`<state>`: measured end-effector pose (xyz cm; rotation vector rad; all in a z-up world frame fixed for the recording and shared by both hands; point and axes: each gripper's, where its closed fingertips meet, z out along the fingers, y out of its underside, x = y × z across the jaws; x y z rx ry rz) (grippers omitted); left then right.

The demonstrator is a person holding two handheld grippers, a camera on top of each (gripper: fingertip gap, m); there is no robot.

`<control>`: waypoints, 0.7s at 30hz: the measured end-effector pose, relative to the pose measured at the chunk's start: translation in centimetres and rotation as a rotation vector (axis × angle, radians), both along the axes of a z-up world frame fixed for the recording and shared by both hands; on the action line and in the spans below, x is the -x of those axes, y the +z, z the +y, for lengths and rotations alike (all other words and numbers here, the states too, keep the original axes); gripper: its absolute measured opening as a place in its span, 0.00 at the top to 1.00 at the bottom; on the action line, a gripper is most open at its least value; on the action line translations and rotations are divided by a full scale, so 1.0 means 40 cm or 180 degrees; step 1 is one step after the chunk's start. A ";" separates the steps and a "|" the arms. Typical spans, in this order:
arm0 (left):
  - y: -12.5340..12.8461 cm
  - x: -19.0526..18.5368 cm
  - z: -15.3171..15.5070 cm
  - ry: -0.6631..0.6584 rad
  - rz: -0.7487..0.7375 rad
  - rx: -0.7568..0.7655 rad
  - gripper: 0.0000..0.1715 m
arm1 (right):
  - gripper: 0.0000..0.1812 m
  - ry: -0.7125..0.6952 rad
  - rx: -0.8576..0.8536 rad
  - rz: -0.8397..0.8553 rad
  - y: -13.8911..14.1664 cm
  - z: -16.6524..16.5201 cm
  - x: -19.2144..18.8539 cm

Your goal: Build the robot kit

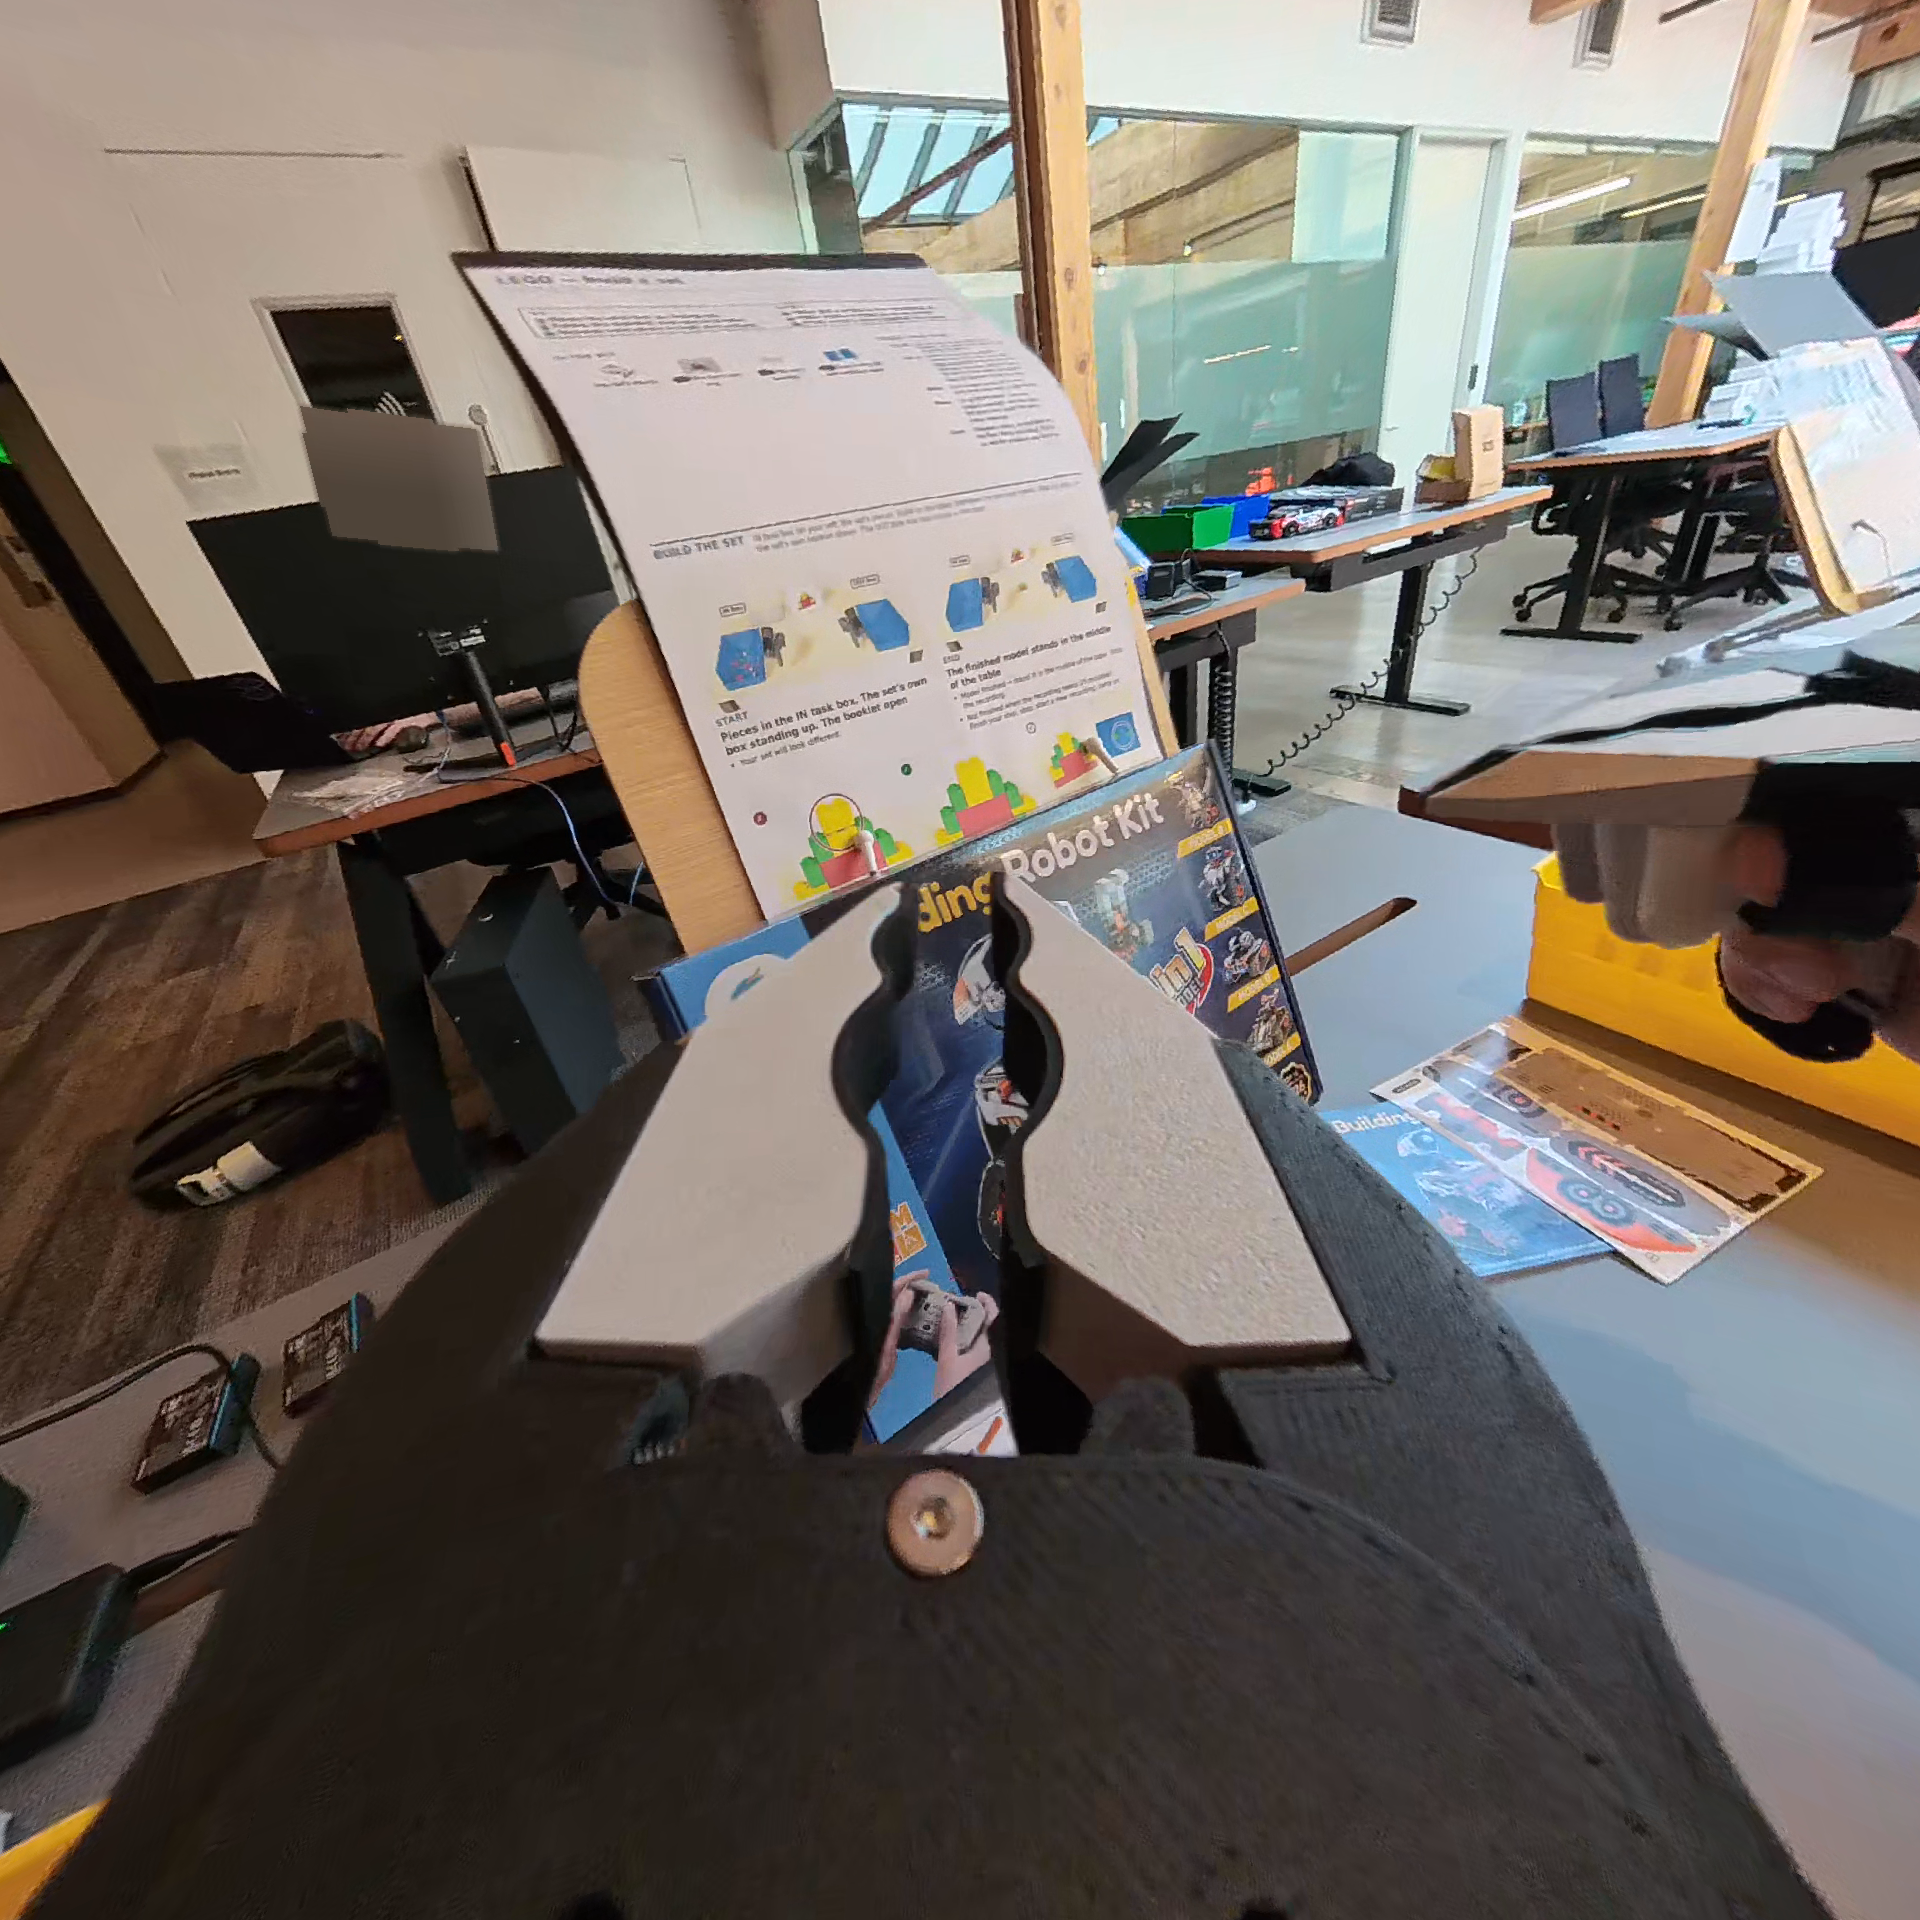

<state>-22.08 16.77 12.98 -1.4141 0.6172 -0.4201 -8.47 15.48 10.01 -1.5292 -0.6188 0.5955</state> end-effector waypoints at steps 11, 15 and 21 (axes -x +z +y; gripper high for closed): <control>0.041 0.017 -0.030 0.0022 0.0021 -0.0319 1.00 | 1.00 -0.0213 -0.0001 -0.0488 -0.041 0.020 0.011; 0.057 0.033 -0.041 0.0007 -0.0028 -0.0352 1.00 | 1.00 -0.0287 0.0036 -0.0600 -0.049 0.024 0.005; 0.092 0.066 -0.059 0.0096 -0.0146 -0.0480 1.00 | 1.00 -0.0290 0.0016 -0.0682 -0.053 0.023 0.019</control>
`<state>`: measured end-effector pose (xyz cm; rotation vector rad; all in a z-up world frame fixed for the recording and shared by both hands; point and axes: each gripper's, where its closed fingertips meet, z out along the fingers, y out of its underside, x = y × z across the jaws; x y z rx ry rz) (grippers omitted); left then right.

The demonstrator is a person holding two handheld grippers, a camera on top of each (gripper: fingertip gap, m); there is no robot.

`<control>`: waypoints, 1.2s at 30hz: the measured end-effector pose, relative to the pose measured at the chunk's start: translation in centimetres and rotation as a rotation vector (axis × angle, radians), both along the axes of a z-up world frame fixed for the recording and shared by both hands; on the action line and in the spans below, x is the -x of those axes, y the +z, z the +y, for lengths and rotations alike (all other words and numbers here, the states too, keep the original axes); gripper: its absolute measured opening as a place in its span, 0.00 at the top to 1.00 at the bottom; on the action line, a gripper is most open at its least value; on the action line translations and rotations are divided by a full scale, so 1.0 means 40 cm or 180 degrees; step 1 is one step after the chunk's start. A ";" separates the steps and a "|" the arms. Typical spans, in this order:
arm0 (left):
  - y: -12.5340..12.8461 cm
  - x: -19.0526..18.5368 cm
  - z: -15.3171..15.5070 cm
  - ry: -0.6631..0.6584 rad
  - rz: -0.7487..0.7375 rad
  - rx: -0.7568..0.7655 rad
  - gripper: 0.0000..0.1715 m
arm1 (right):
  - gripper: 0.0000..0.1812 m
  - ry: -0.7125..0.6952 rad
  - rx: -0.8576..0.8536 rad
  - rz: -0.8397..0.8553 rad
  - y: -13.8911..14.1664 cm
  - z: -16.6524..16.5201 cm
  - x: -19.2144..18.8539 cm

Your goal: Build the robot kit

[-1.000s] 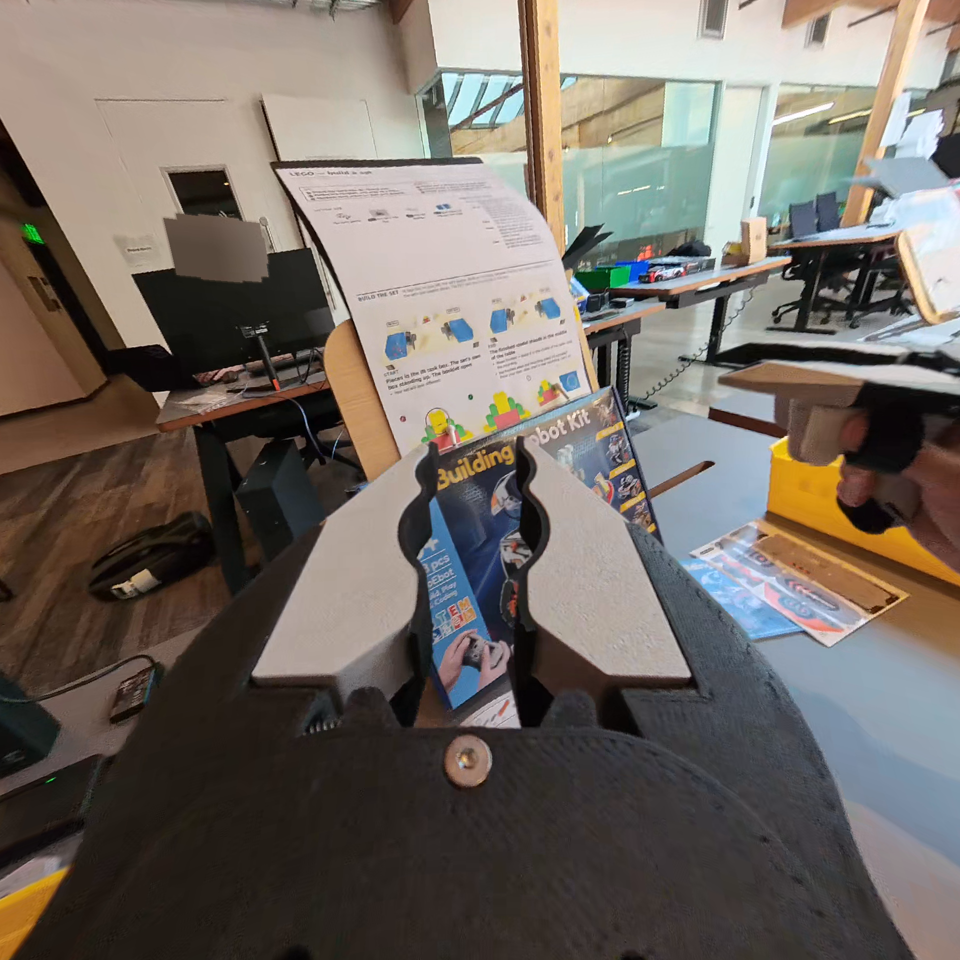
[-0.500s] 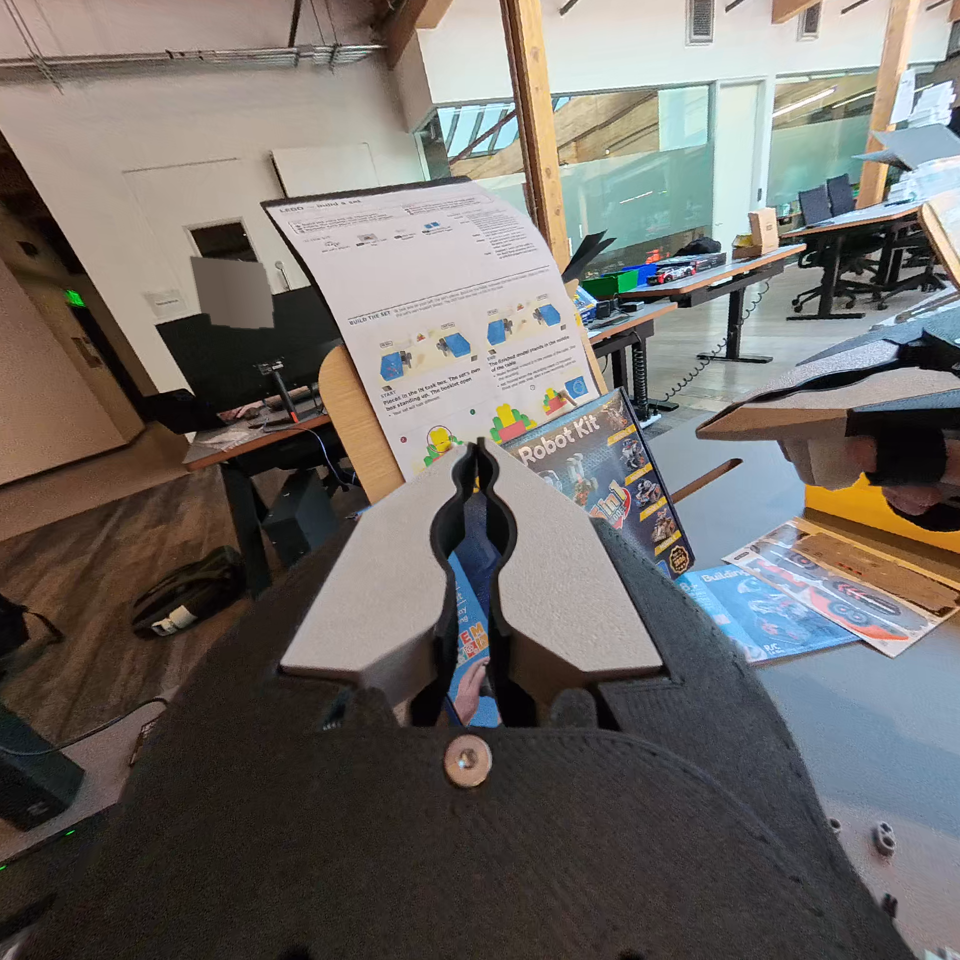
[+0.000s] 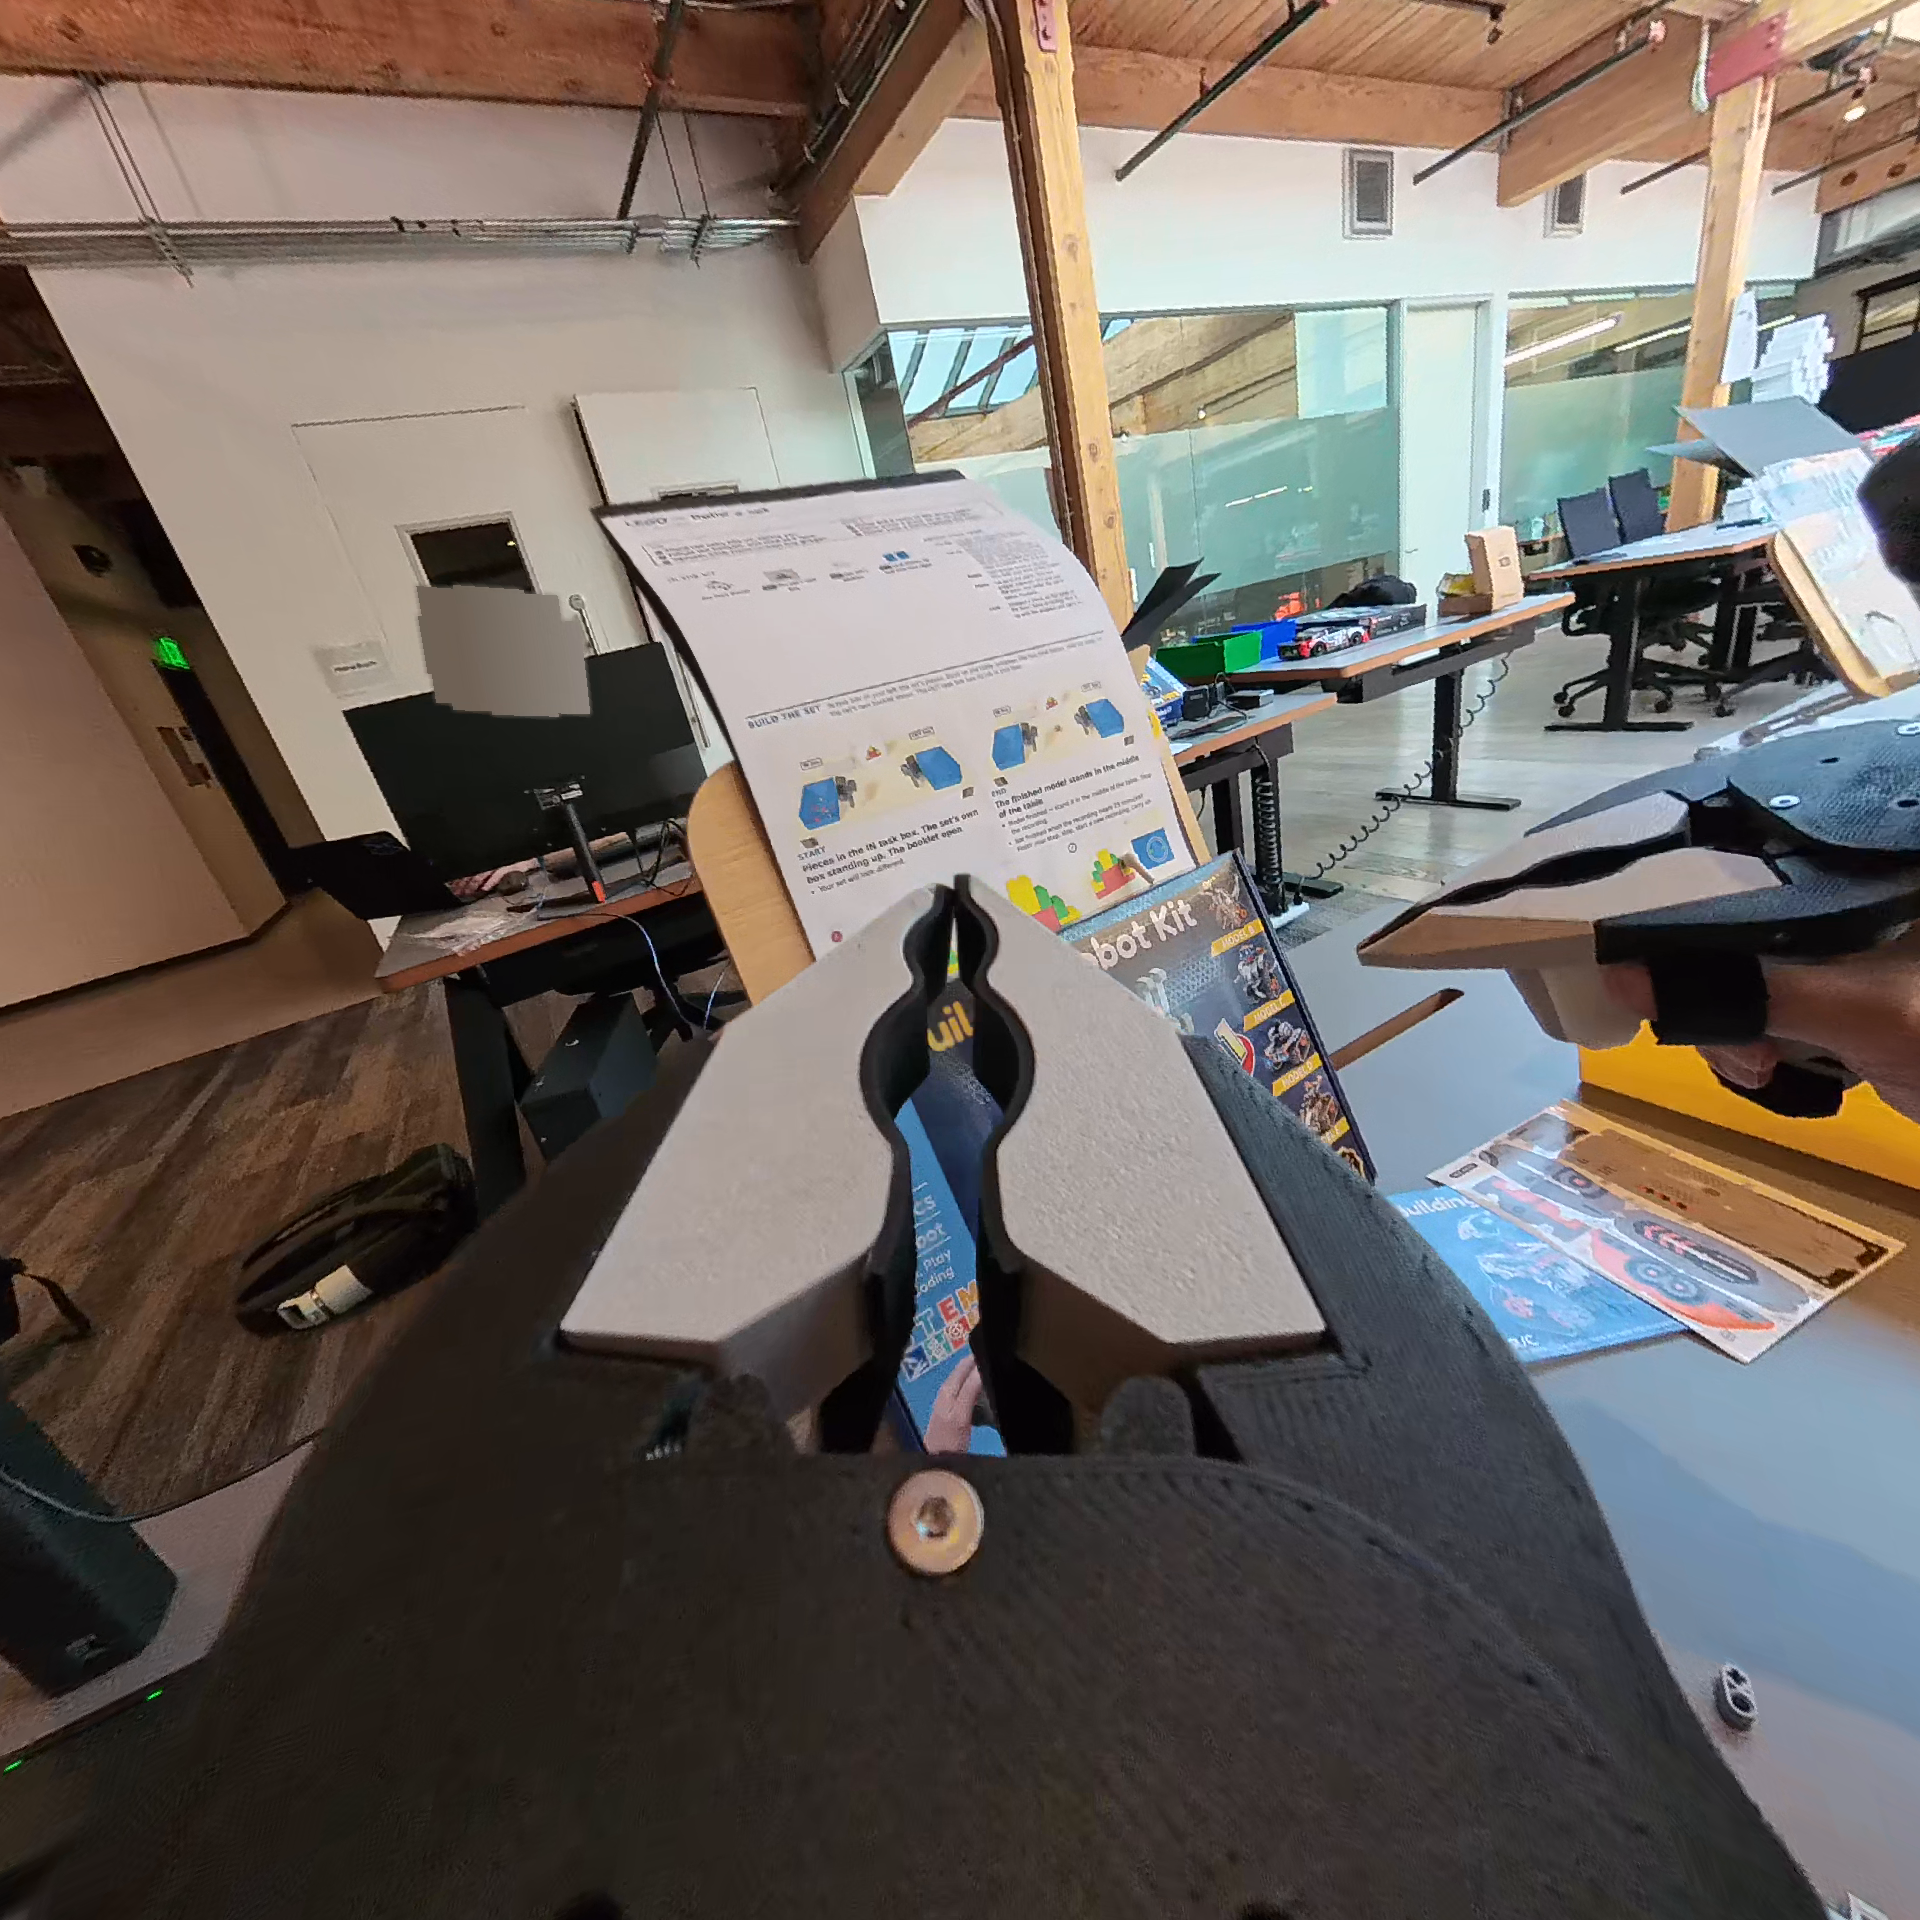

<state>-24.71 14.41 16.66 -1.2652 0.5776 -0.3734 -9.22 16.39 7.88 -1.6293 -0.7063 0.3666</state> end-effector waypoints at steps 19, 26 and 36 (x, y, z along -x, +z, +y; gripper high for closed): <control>0.048 0.046 -0.031 -0.0072 -0.0317 -0.0051 1.00 | 0.93 0.1677 0.0562 -0.0560 -0.111 -0.167 0.168; 0.174 0.099 -0.219 -0.0828 -0.1027 -0.0319 1.00 | 0.87 0.1832 0.0604 -0.1286 -0.200 -0.195 0.181; 0.212 0.565 -0.419 0.0808 -0.0956 -0.0271 1.00 | 0.87 0.1716 0.0344 -0.1677 -0.176 -0.228 0.204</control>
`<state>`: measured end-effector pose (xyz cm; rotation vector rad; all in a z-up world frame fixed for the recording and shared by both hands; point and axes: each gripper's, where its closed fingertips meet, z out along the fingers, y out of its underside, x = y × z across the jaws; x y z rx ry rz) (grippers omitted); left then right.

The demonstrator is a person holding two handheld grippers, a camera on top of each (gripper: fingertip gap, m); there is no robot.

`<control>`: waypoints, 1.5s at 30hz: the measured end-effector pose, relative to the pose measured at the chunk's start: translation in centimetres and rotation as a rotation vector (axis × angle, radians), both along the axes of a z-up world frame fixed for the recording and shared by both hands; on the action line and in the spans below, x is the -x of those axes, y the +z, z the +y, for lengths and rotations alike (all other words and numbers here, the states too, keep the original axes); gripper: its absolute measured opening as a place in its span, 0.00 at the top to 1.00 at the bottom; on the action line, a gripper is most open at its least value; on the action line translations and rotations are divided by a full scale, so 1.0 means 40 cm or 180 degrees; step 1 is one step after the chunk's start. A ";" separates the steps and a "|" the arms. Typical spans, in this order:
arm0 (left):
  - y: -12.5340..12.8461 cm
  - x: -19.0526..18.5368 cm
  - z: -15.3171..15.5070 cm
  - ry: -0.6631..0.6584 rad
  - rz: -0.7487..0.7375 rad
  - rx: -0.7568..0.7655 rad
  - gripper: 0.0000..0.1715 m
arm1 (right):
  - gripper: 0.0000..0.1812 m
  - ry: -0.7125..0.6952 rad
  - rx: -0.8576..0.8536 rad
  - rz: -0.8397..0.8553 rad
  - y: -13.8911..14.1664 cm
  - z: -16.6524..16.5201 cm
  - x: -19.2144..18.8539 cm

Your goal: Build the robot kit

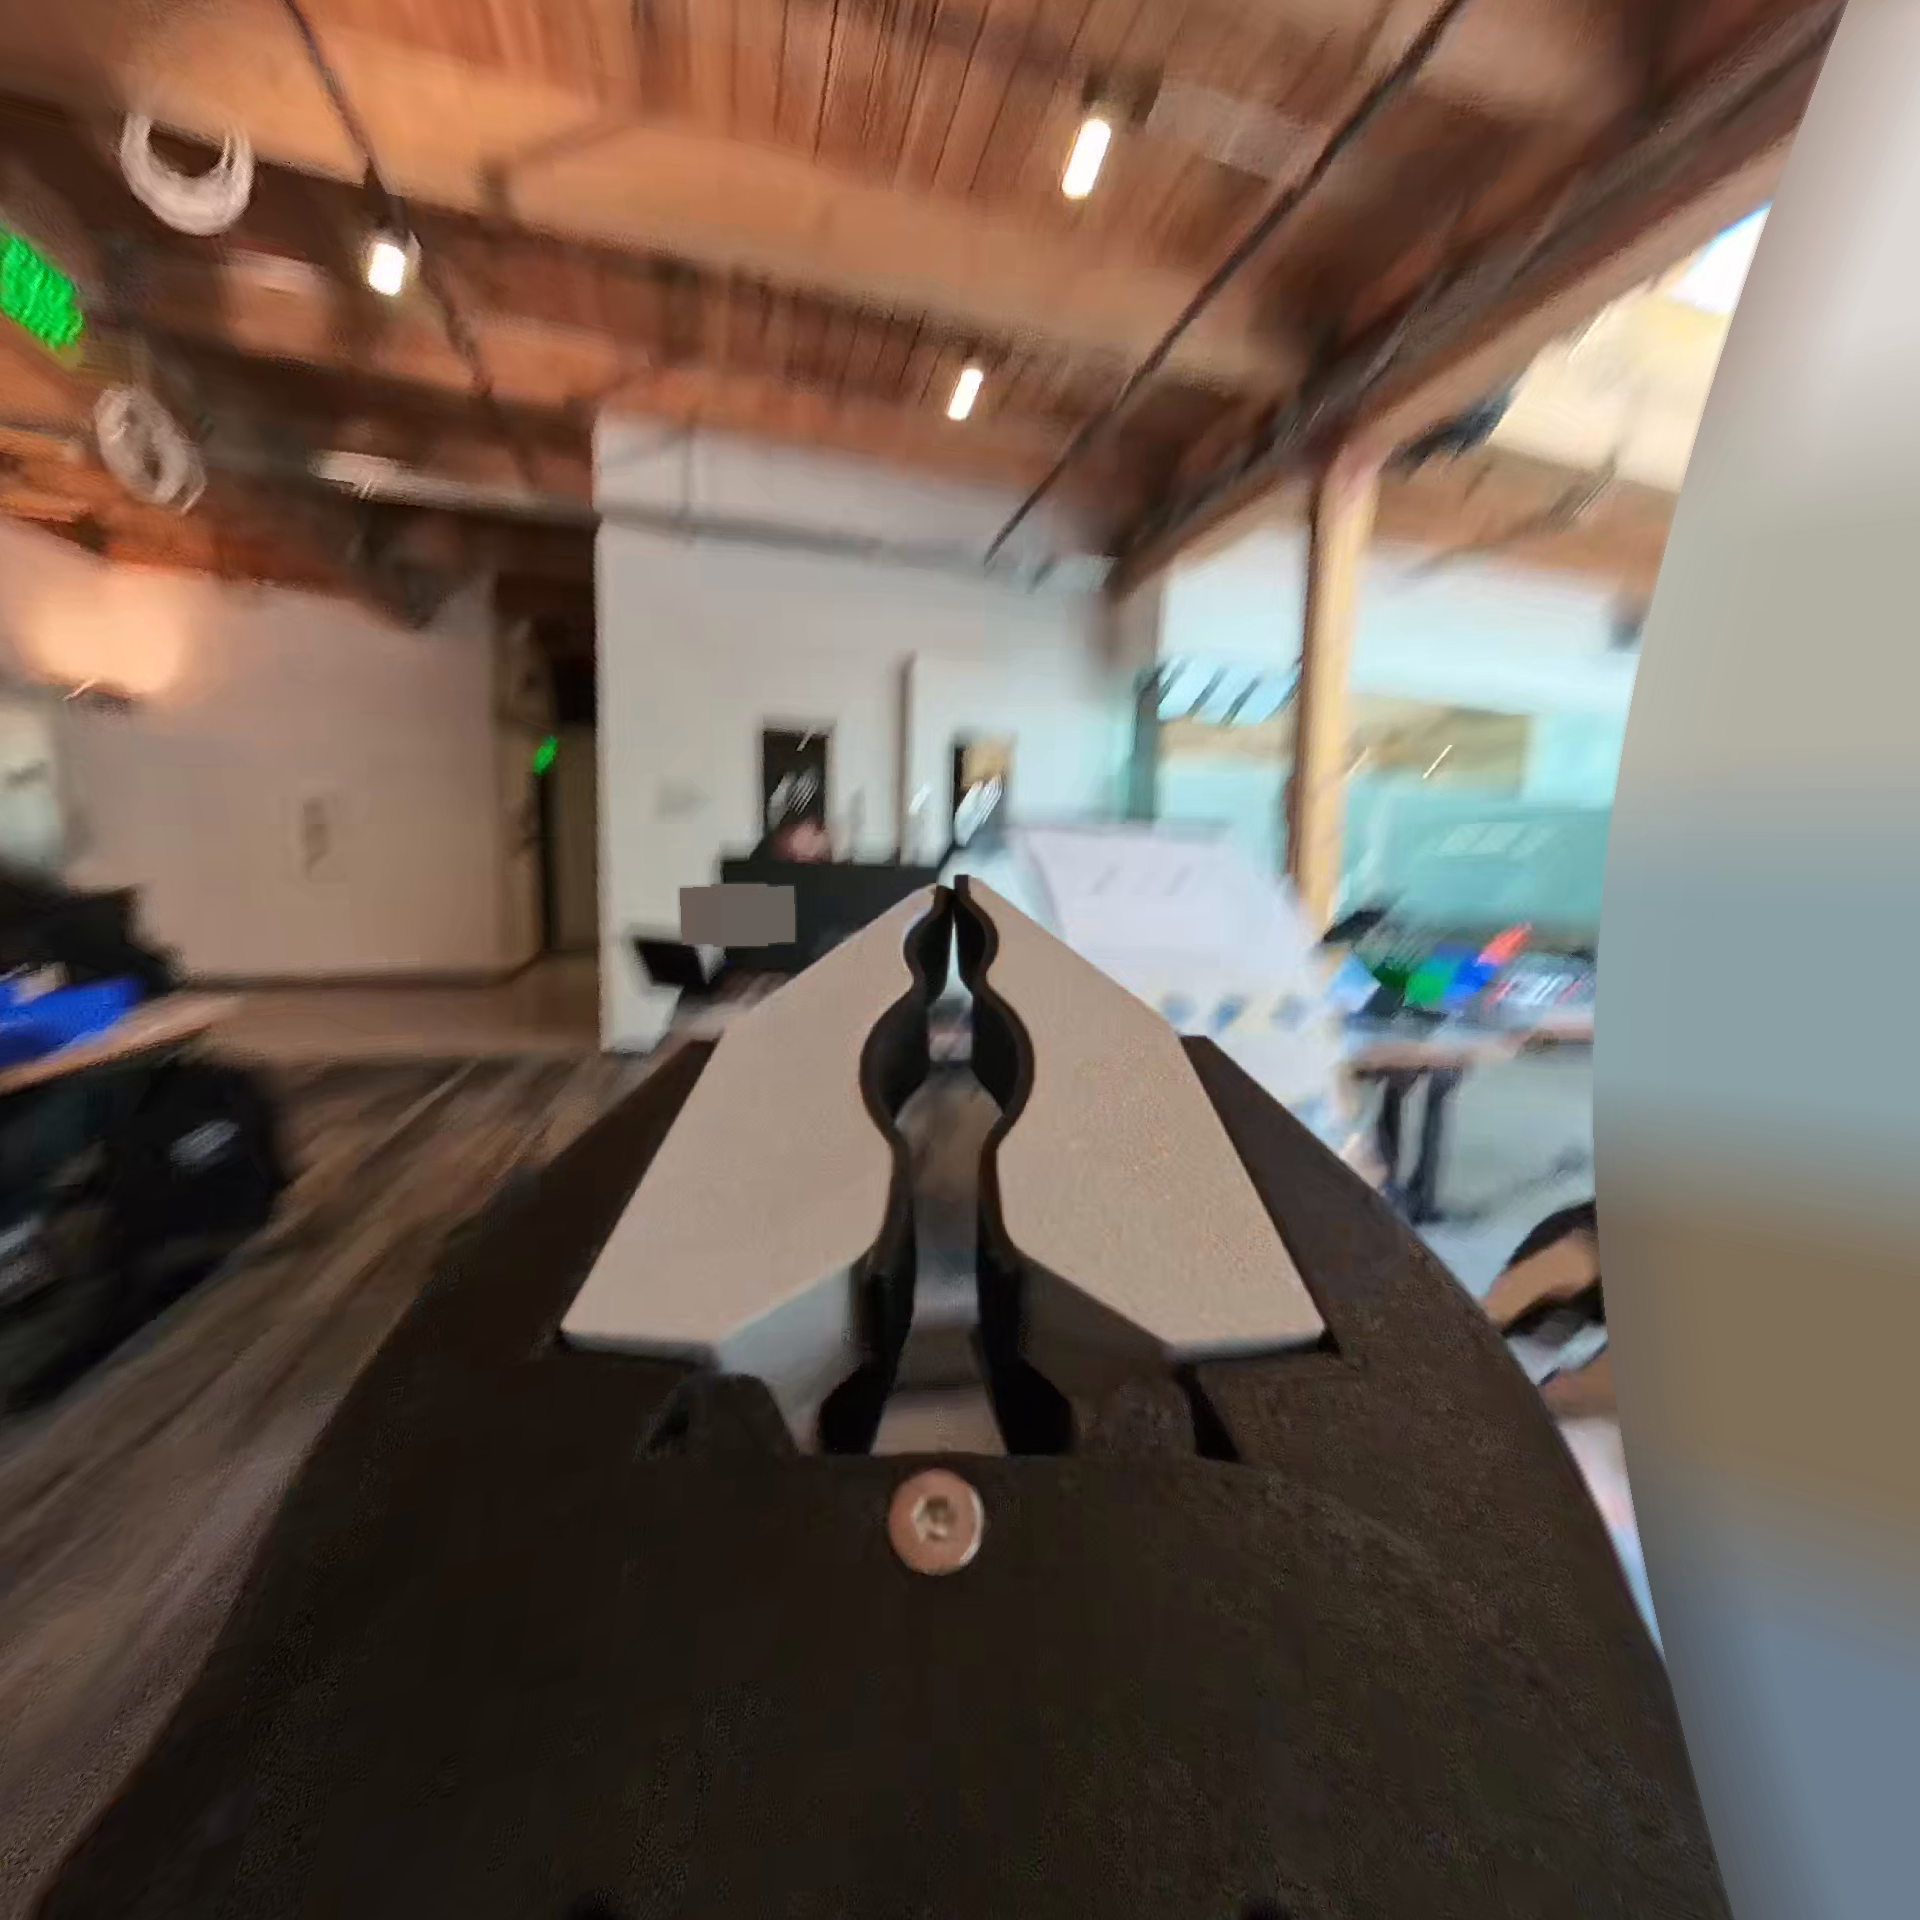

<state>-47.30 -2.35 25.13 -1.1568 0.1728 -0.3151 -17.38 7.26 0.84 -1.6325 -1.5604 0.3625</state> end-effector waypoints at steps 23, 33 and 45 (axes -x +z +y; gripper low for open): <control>-1.013 0.350 0.307 -0.0195 0.1516 0.5101 1.00 | 0.87 -0.0086 0.0661 0.0918 -0.166 -0.208 0.126; -1.046 0.318 0.305 -0.0510 0.0938 0.5540 0.99 | 0.87 -0.0334 0.0603 0.1007 -0.203 -0.146 0.065; -1.058 0.320 0.309 -0.0393 0.1116 0.5724 0.99 | 0.87 -0.0346 0.0652 0.0971 -0.220 -0.144 0.040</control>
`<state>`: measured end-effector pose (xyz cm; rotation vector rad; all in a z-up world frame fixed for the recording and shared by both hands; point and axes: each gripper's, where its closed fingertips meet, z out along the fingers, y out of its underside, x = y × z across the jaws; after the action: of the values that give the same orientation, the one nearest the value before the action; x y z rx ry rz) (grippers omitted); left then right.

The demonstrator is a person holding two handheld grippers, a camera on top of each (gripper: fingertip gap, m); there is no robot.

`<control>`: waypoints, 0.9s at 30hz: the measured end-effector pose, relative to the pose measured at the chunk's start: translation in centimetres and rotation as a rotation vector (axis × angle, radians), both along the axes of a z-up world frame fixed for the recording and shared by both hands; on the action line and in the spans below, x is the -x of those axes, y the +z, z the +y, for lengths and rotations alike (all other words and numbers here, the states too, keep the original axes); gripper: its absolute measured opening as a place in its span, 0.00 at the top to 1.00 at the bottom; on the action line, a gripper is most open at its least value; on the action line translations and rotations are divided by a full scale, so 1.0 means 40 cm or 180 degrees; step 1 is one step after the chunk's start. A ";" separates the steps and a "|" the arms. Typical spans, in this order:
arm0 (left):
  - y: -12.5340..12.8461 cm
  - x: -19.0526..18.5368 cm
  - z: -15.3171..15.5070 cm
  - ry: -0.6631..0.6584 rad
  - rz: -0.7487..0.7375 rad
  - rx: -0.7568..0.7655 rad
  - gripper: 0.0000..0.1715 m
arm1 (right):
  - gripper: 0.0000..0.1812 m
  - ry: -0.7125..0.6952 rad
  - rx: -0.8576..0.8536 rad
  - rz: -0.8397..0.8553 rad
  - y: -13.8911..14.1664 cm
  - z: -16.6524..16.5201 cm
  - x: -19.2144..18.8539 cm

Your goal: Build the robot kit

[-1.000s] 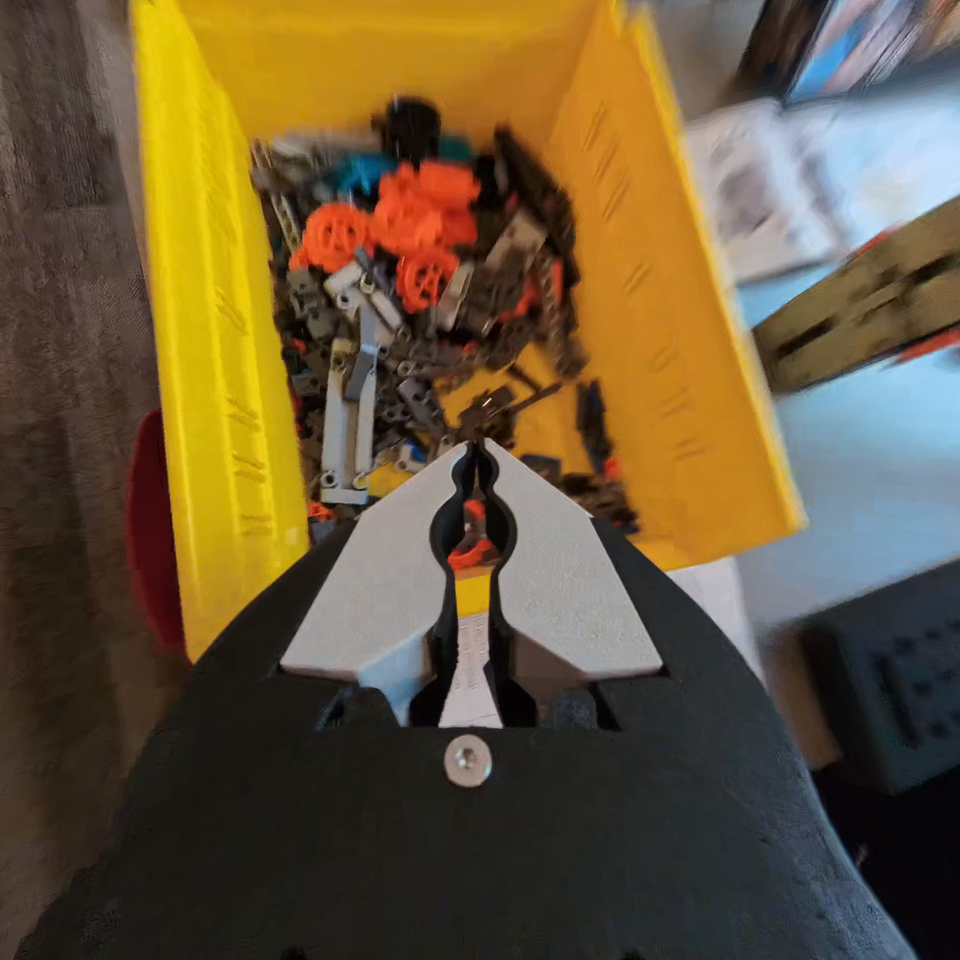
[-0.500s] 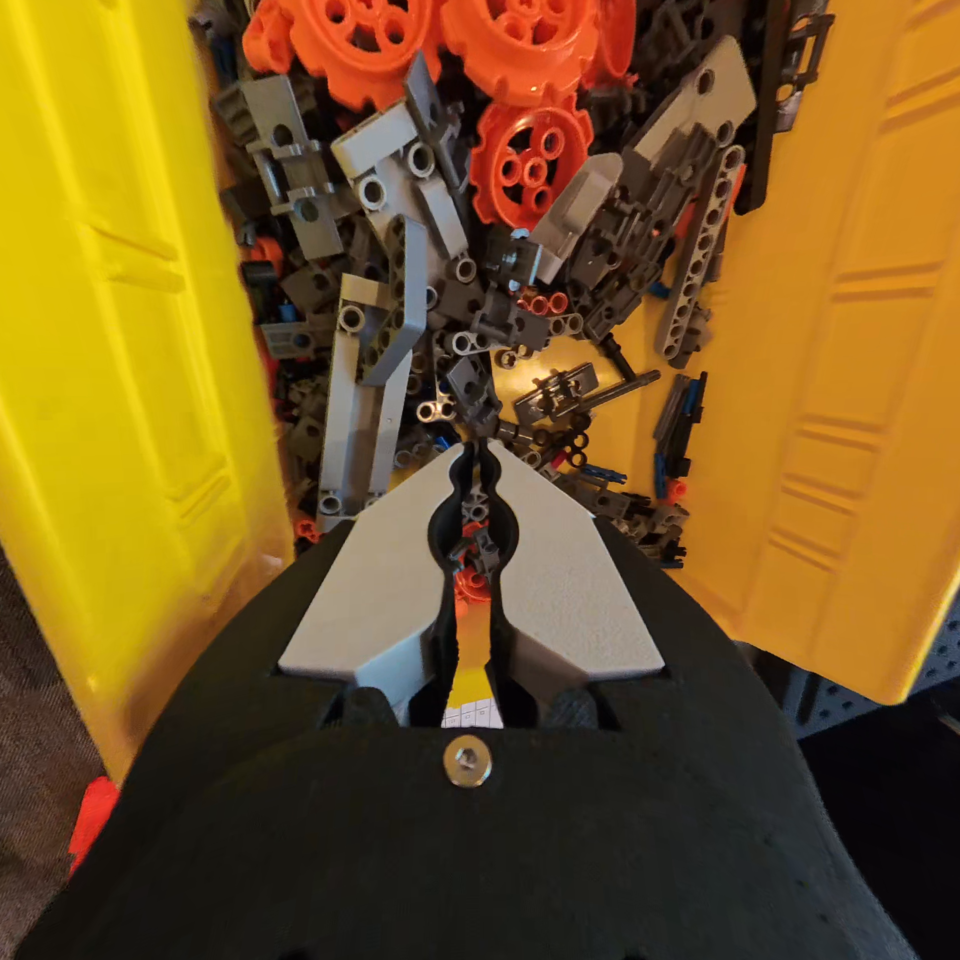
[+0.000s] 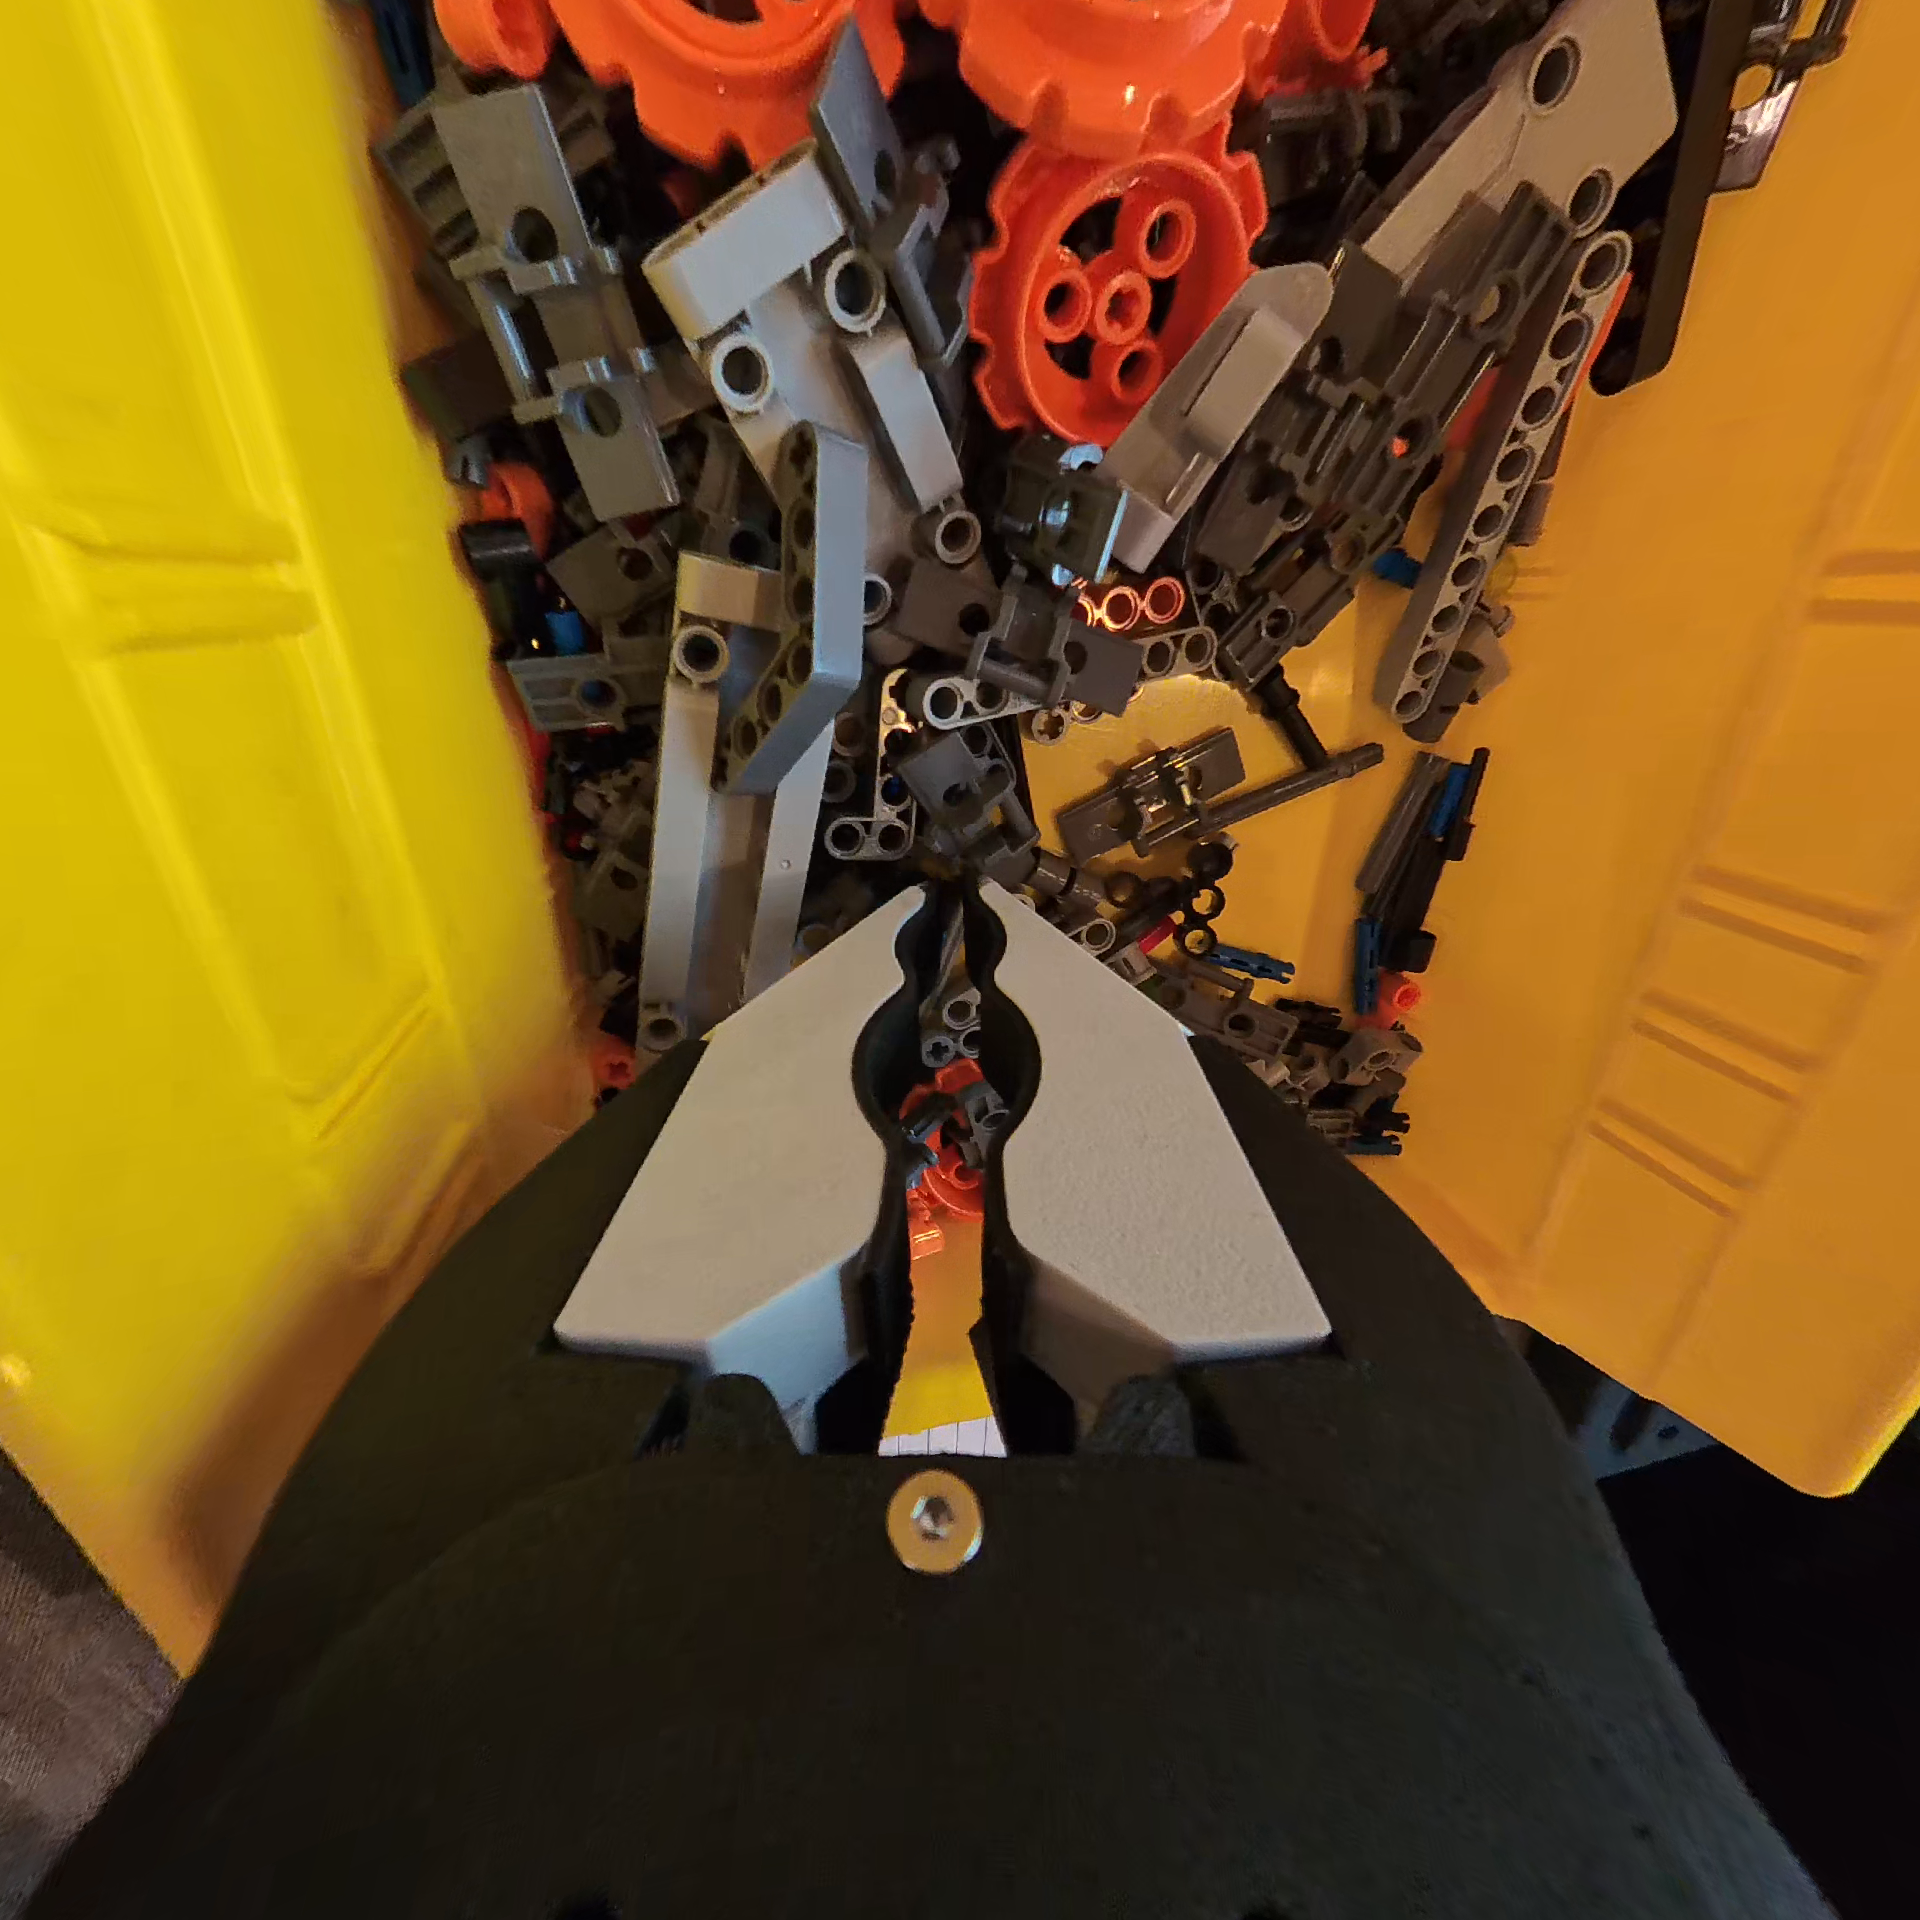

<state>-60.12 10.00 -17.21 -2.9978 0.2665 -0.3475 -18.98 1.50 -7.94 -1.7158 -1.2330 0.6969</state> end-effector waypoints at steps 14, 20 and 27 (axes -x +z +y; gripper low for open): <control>0.006 0.047 0.005 -0.0001 0.0404 -0.0090 0.98 | 0.88 -0.0011 -0.0021 -0.0034 -0.004 -0.004 -0.012; 0.020 0.026 0.022 -0.0398 0.0192 -0.0272 0.98 | 0.88 0.0011 0.0012 -0.0103 -0.018 -0.007 -0.013; -0.003 0.044 -0.004 -0.1036 0.0565 -0.0160 0.99 | 0.88 0.0016 0.0019 -0.0133 -0.025 -0.009 -0.013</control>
<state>-61.88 9.83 -17.32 -2.9335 0.7716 -0.0978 -18.47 1.16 -8.92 -1.7407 -1.2655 0.6715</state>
